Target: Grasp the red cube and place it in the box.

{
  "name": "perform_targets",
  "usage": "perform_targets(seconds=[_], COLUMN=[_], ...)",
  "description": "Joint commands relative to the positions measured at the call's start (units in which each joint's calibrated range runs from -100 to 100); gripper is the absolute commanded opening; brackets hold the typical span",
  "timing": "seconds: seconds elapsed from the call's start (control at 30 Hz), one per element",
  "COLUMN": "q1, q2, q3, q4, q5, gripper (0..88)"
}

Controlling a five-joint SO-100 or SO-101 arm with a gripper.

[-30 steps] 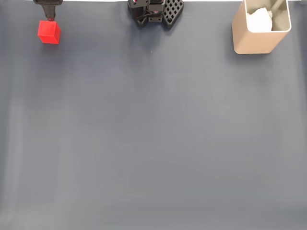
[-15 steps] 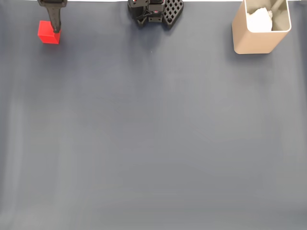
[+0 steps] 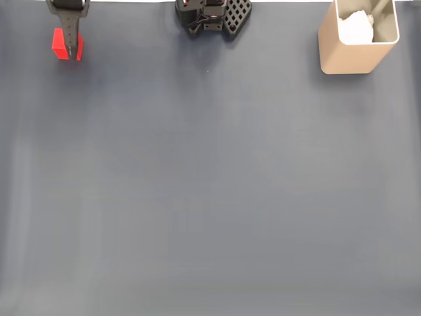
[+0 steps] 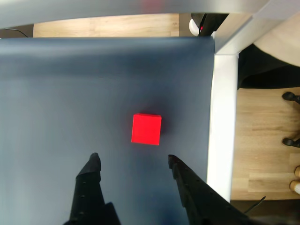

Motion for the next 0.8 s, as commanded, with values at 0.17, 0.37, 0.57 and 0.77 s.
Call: perform_targets(seconds=[0.17,0.37,0.57,0.77], q1=[-2.3,-3.0,-3.0,-2.7], q2=[0.6,1.9,3.8,5.4], q3=[-0.3,0.0,-0.2,-1.0], q4=[-4.4,-6.4,-8.8,-10.9], q5=[-1.9,-2.6,-2.9,-3.0], gripper=[39.3,40.8,41.2,41.5])
